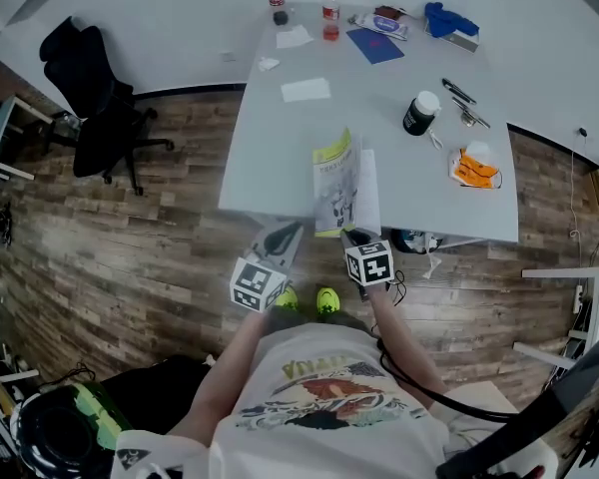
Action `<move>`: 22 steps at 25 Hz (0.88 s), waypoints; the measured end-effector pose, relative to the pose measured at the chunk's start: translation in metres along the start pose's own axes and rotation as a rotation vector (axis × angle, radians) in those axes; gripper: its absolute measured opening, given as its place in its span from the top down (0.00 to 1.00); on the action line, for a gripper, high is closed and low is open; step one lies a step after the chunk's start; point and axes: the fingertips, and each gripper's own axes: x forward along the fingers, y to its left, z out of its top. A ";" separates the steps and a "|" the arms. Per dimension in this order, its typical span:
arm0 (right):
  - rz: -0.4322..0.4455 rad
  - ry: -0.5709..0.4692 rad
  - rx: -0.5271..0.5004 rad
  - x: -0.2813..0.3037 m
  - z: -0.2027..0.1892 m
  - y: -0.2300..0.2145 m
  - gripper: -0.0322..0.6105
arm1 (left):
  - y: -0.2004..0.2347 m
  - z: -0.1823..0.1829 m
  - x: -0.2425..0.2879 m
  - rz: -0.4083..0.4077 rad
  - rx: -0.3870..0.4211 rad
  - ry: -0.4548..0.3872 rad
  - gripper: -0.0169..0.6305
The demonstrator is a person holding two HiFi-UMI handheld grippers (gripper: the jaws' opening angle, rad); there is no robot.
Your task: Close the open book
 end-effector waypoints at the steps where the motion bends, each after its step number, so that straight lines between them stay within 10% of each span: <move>1: 0.003 0.003 0.008 0.000 -0.001 -0.002 0.90 | 0.000 0.000 0.001 0.003 -0.001 0.001 0.95; 22: 0.014 0.023 0.009 -0.004 -0.004 -0.016 0.88 | -0.003 0.010 0.022 -0.006 0.007 -0.033 0.95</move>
